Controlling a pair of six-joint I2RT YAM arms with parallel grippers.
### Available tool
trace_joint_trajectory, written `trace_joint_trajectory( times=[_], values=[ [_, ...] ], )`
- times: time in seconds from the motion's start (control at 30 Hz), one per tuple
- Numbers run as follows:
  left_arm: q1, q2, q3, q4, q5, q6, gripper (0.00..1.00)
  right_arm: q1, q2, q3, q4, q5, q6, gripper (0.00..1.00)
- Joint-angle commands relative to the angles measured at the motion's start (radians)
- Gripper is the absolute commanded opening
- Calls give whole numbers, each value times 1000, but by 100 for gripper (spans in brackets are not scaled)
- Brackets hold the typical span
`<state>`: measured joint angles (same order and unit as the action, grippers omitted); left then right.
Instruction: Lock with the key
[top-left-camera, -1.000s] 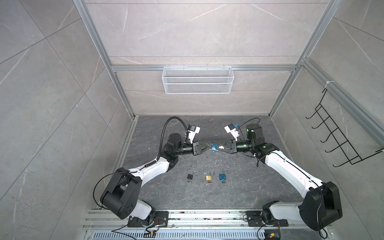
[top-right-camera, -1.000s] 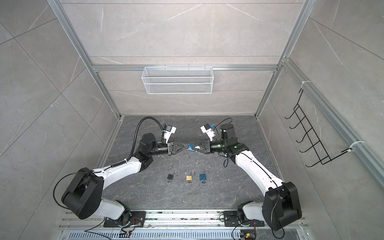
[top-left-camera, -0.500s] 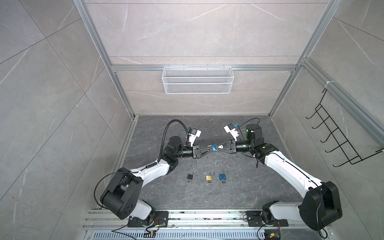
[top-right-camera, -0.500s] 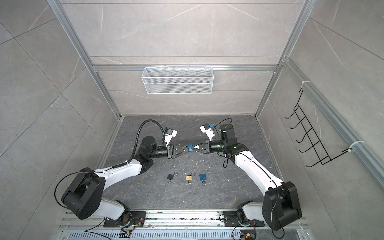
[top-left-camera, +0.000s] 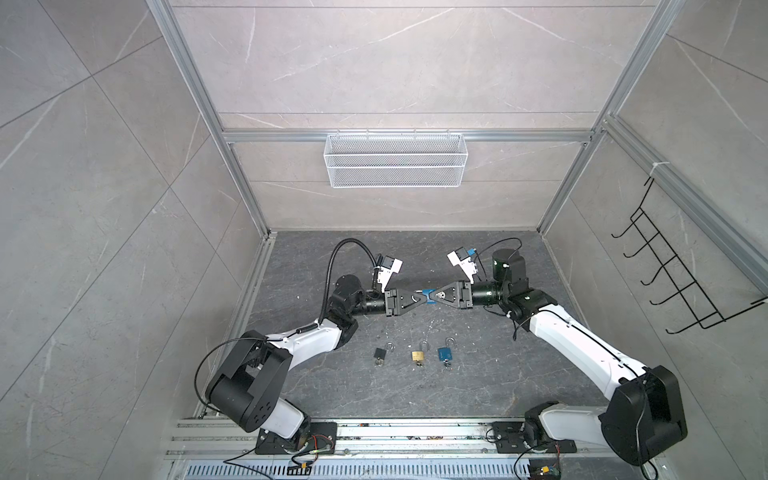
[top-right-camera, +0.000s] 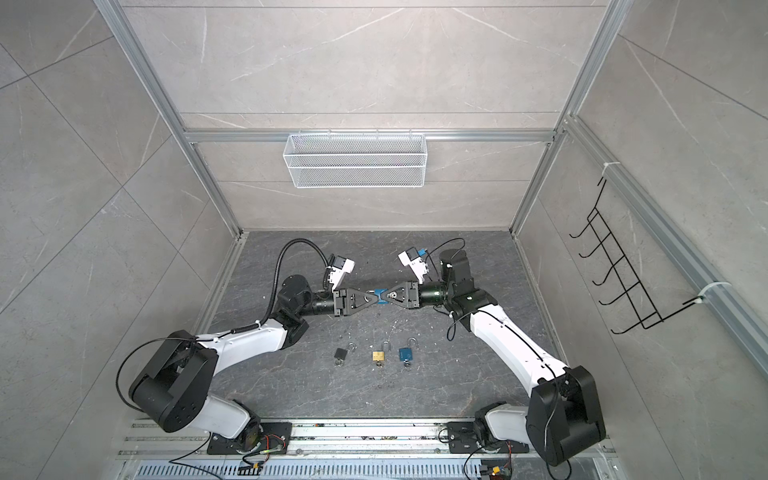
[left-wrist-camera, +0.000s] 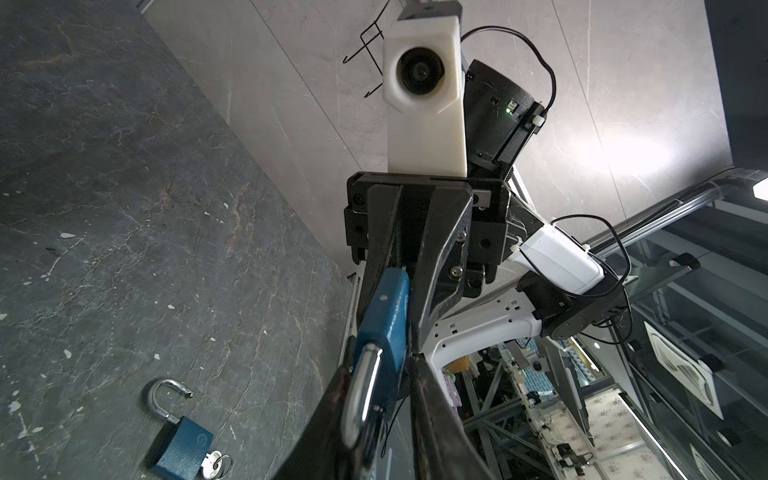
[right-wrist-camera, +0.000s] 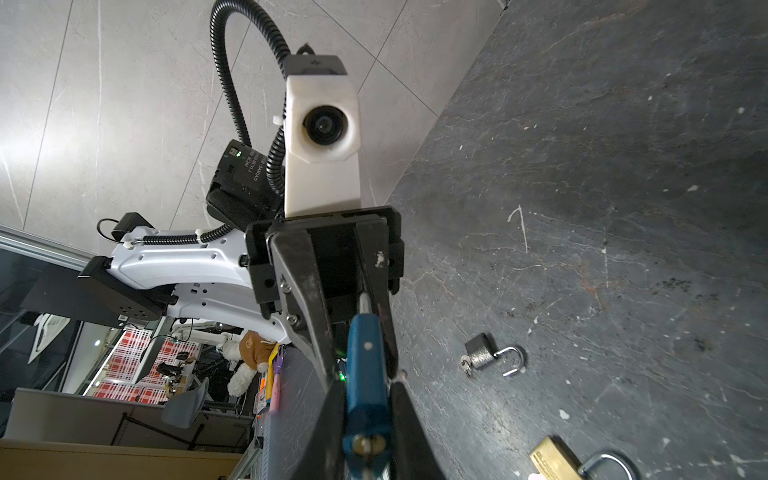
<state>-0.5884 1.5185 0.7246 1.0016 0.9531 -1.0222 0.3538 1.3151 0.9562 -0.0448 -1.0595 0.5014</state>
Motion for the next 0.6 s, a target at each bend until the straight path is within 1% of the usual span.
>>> trace_joint_trajectory(
  times=[0.0,0.57],
  values=[
    [1,12,17,203,51,-68,27,2,-12,-23,35,24,7,0],
    [-7,35,32,210,61,-85,27,4,19,-54,140,8,70,0]
  ],
)
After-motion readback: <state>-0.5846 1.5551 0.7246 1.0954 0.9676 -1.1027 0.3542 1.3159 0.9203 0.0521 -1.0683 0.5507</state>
